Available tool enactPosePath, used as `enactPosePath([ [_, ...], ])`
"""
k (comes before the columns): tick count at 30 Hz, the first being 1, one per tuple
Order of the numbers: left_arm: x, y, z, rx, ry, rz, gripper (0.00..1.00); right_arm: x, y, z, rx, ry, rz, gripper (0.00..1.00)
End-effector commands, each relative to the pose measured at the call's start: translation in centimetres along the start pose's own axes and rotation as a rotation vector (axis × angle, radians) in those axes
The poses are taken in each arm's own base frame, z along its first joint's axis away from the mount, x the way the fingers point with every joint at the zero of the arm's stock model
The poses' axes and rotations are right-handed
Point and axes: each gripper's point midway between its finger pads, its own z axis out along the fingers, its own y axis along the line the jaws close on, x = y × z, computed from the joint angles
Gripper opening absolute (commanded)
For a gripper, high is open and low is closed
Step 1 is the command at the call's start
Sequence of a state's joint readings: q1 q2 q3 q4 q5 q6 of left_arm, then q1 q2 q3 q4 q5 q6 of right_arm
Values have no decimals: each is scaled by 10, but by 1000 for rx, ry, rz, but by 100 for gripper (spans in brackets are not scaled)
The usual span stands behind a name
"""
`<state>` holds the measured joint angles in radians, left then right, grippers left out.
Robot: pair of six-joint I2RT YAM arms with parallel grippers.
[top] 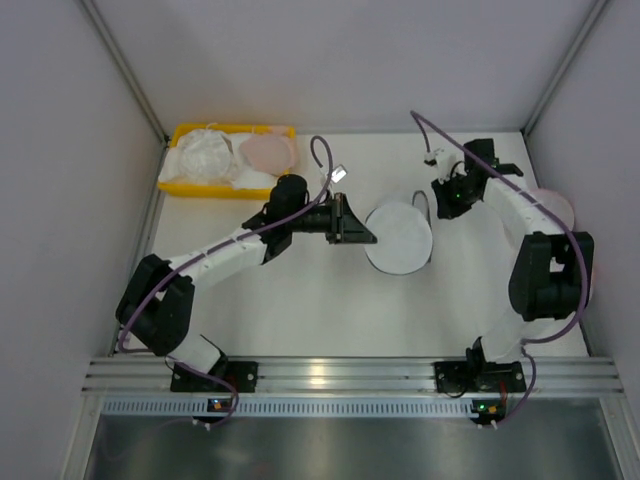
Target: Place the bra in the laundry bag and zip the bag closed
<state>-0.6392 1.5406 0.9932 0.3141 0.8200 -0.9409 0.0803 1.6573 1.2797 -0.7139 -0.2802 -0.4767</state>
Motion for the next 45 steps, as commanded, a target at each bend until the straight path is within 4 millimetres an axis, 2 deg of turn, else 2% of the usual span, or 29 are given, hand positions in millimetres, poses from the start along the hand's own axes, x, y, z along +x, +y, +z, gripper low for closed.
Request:
enactPosePath([
  [1, -9, -21, -14, 69, -2, -30, 0, -32, -9, -16, -147, -113, 127, 6],
  [2, -11, -22, -16, 74, -1, -38, 0, -45, -6, -23, -209, -162, 139, 3],
  [4, -14, -24, -20, 81, 1, -52, 0, -47, -3, -29, -267, -188, 169, 6],
  [5, -17, -22, -23, 77, -6, -61, 0, -50, 4, -34, -308, -212, 166, 14],
  [7, -20, -18, -26, 77, -4, -65, 0, -54, 11, -46, -316, -252, 144, 22],
  [8, -19, -14, -27, 74, 3, -76, 0, -50, 16, -51, -314, -255, 128, 30],
  [10, -18, 2, -30, 64, 24, -108, 0, -44, 19, -54, -309, -248, 109, 37],
  [11, -10, 6, -34, 75, 59, -122, 0, -36, 22, -52, -313, -231, 102, 41],
  [13, -6, 23, -42, 59, 75, -120, 0, -28, 24, -50, -311, -210, 102, 42],
  [15, 10, 33, -49, 43, 132, -119, 0, -25, 26, -48, -321, -202, 111, 41],
  [16, 28, 47, -55, -2, 192, -115, 0, -27, 26, -48, -328, -215, 111, 42],
  [18, 38, 59, -59, -50, 233, -79, 0, -35, 22, -49, -319, -241, 124, 45],
  [19, 45, 68, -62, -71, 256, -18, 0, -39, 22, -50, -320, -252, 127, 48],
  [20, 52, 74, -66, -97, 280, -34, 0, -42, 21, -48, -320, -250, 134, 54],
  [22, 55, 94, -69, -159, 284, -23, 0, -43, 17, -43, -288, -227, 122, 58],
  [24, 52, 109, -70, -203, 273, -47, 0, -45, 23, -35, -278, -213, 92, 59],
  [25, 48, 113, -71, -211, 263, -54, 0, -42, 19, -31, -250, -200, 87, 60],
  [26, 44, 118, -70, -214, 262, -51, 0, -47, 30, -25, -253, -194, 52, 60],
  [33, 17, 137, -67, -273, 243, 0, 0, -45, 57, -4, -247, -112, -56, 60],
  [36, 3, 148, -65, -298, 224, -1, 0, -41, 59, 6, -225, -69, -95, 56],
  [39, -15, 158, -62, -334, 200, 31, 0, -35, 43, 15, -146, -36, -95, 24],
  [40, -24, 158, -60, -340, 189, 62, 0, -37, 32, 18, -89, -45, -84, 9],
  [41, -28, 167, -58, -361, 187, 61, 0, -40, 21, 17, -51, -58, -66, 2],
  [45, -59, 207, -57, -518, 135, 103, 0, -56, -27, 11, 91, -120, 19, 0],
])
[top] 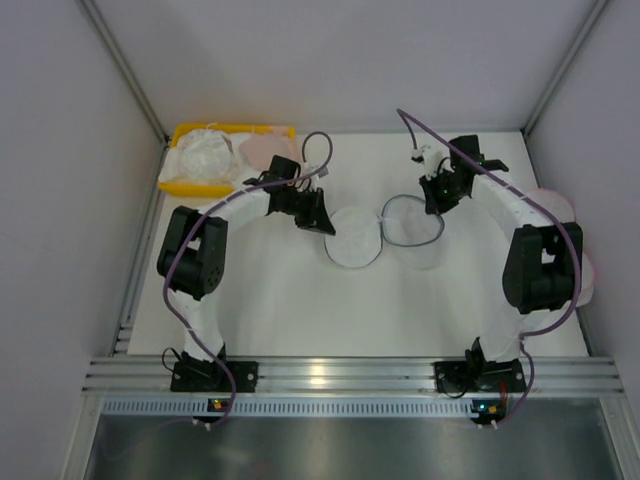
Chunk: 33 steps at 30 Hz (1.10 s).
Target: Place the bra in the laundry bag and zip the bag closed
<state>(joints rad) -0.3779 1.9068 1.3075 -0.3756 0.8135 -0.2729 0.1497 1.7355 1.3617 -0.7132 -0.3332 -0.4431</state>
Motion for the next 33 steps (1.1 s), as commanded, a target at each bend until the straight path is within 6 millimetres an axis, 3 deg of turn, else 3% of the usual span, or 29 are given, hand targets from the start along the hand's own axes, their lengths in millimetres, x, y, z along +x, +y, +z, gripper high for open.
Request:
enactPosePath([
  [1, -47, 27, 2, -134, -94, 82, 0, -37, -61, -15, 213, -127, 43, 0],
  [2, -49, 40, 10, -148, -84, 67, 0, -37, -69, -15, 229, -131, 65, 0],
  [6, -73, 49, 17, -142, -108, 51, 14, -47, -83, -15, 272, -151, 96, 0],
  [9, -90, 45, 9, -140, -145, 71, 23, -45, -89, -17, 305, -163, 118, 0],
  [10, -93, 42, 6, -132, -154, 78, 34, -44, -84, -17, 288, -165, 119, 0],
  [12, -102, 37, -10, -122, -186, 80, 44, -40, -75, -17, 249, -156, 125, 1],
  [13, -108, 28, -22, -108, -210, 90, 51, -40, -68, -17, 222, -160, 125, 14],
  [16, -123, 25, -57, -122, -281, 115, 65, -37, -60, -18, 197, -158, 123, 38],
  [17, -131, 12, -76, -129, -326, 152, 67, -39, -56, -21, 190, -166, 119, 51],
  [19, -146, 11, -108, -171, -398, 198, 72, -46, -55, -31, 198, -191, 126, 64],
  [20, -155, 7, -129, -216, -449, 220, 80, -51, -54, -37, 201, -205, 124, 67],
  [23, -181, 18, -190, -325, -547, 242, 83, -72, -54, -63, 227, -277, 128, 85],
  [24, -189, 36, -218, -399, -591, 228, 83, -81, -54, -74, 236, -308, 121, 92],
  [25, -200, 36, -237, -435, -631, 242, 84, -87, -53, -81, 243, -331, 113, 99],
  [26, -203, 48, -251, -475, -650, 233, 84, -95, -53, -95, 261, -369, 104, 99],
  [27, -208, 62, -278, -547, -691, 234, 85, -101, -54, -103, 282, -391, 99, 99],
  [31, -213, 95, -309, -667, -712, 248, 87, -120, -64, -140, 394, -483, 98, 99],
  [33, -215, 110, -307, -692, -710, 224, 88, -133, -74, -163, 481, -564, 98, 99],
])
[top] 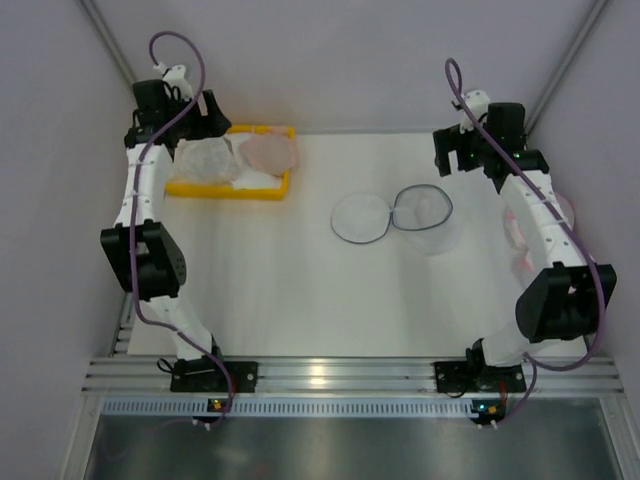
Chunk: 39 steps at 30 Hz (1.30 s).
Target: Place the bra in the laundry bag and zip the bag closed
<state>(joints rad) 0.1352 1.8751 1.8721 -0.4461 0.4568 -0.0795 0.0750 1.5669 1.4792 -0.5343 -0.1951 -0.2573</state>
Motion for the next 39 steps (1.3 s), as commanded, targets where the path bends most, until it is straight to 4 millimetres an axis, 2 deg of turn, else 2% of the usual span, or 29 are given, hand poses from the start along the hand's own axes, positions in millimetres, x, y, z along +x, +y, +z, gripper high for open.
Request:
enactPosePath([
  [1, 7, 6, 14, -17, 30, 50, 88, -60, -35, -37, 218, -201, 23, 100],
  [3, 17, -3, 22, 80, 48, 93, 92, -65, -49, -41, 301, -228, 31, 99],
  [5, 24, -8, 29, 123, 55, 141, 91, -62, -52, -42, 309, -207, -2, 99],
  [6, 29, -16, 36, 138, 59, 251, 90, -61, -49, -41, 295, -197, -15, 99],
  [8, 42, -19, 47, 124, 75, 385, 88, -58, -35, -40, 213, -178, -25, 99],
  [9, 49, -31, 54, 158, 79, 527, 86, -56, -30, -40, 187, -174, -26, 99],
  [10, 62, -30, 57, 172, 101, 588, 84, -50, -23, -37, 146, -158, -19, 99],
  [11, 69, -45, 63, 213, 102, 664, 82, -47, -20, -36, 131, -150, -14, 99],
  [12, 74, -49, 68, 232, 99, 796, 76, -43, -16, -34, 115, -137, -8, 100],
  [13, 86, -50, 72, 243, 115, 848, 72, -40, -12, -31, 89, -129, -5, 99],
  [15, 89, -56, 80, 262, 96, 983, 67, -32, -6, -28, 57, -104, 4, 99],
  [17, 100, -60, 84, 295, 91, 1027, 68, -27, 4, -24, 6, -87, 9, 99],
  [18, 107, -64, 87, 316, 83, 1067, 71, -26, 9, -24, -25, -87, 12, 99],
  [20, 115, -65, 91, 324, 83, 1148, 75, -23, 14, -22, -50, -75, 19, 100],
  [21, 122, -71, 94, 335, 84, 1185, 76, -23, 15, -22, -57, -74, 22, 99],
  [24, 141, -73, 103, 332, 92, 1270, 76, -21, 17, -21, -70, -64, 23, 99],
  [33, 135, -62, 135, 193, 26, 1424, 75, -12, 20, -23, -78, -36, 22, 99],
  [35, 139, -58, 142, 184, 30, 1458, 75, -11, 21, -21, -84, -31, 22, 100],
  [39, 139, -51, 151, 143, 35, 1476, 70, -10, 19, -22, -76, -28, 21, 99],
])
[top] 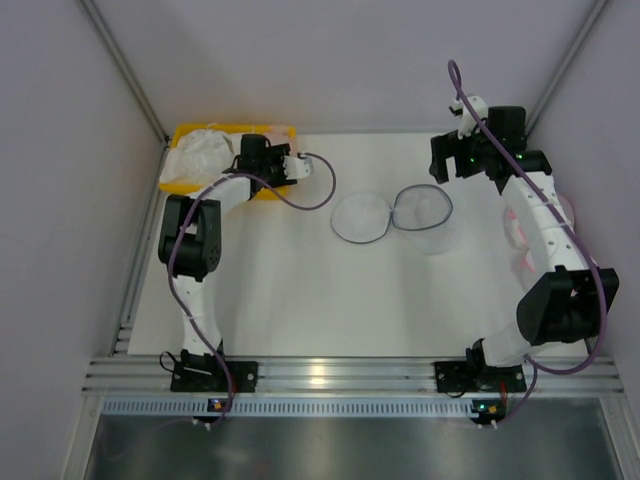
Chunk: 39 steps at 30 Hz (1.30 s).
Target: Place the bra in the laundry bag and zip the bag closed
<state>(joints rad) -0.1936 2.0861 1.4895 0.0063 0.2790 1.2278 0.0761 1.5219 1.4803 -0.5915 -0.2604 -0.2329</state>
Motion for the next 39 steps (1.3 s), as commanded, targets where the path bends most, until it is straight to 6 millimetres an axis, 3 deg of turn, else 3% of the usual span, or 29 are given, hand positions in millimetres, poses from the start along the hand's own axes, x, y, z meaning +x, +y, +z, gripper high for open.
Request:
enactPosePath([
  [1, -3, 27, 4, -96, 0, 73, 63, -8, 3, -5, -9, -22, -6, 99],
  [6, -14, 42, -6, -134, -21, 67, 30, -9, 5, -9, -11, -26, -8, 99],
  [7, -21, 53, -15, -159, -32, 64, 20, -11, 5, -11, -12, -31, -8, 99],
  [11, -47, 79, -48, -221, -88, -3, 0, -13, 8, -15, -19, -40, -7, 99],
  [16, -75, 111, -100, -287, -126, -83, 0, -15, 12, -21, -33, -49, -6, 99],
  [19, -84, 119, -125, -302, -129, -162, 0, -16, 14, -23, -43, -51, -6, 99],
  [21, -90, 114, -136, -270, -130, -256, 0, -16, 16, -25, -52, -49, -2, 99],
  [22, -99, 124, -152, -292, -145, -278, 0, -15, 19, -26, -66, -47, -2, 99],
  [24, -108, 117, -165, -258, -151, -378, 0, -12, 23, -27, -88, -35, 7, 99],
  [25, -117, 121, -180, -262, -171, -403, 0, -12, 28, -27, -113, -35, 10, 100],
  [30, -152, 104, -234, -201, -247, -616, 0, 1, 48, -27, -214, -6, 44, 99],
  [33, -167, 73, -255, -87, -279, -789, 0, 9, 57, -27, -266, 10, 57, 100],
  [35, -175, 35, -259, 43, -299, -911, 0, 15, 62, -28, -293, 22, 55, 99],
  [36, -185, 25, -275, 69, -341, -929, 0, 17, 66, -29, -315, 25, 57, 99],
  [39, -200, -12, -291, 213, -388, -1067, 0, 23, 79, -34, -381, 38, 58, 99],
])
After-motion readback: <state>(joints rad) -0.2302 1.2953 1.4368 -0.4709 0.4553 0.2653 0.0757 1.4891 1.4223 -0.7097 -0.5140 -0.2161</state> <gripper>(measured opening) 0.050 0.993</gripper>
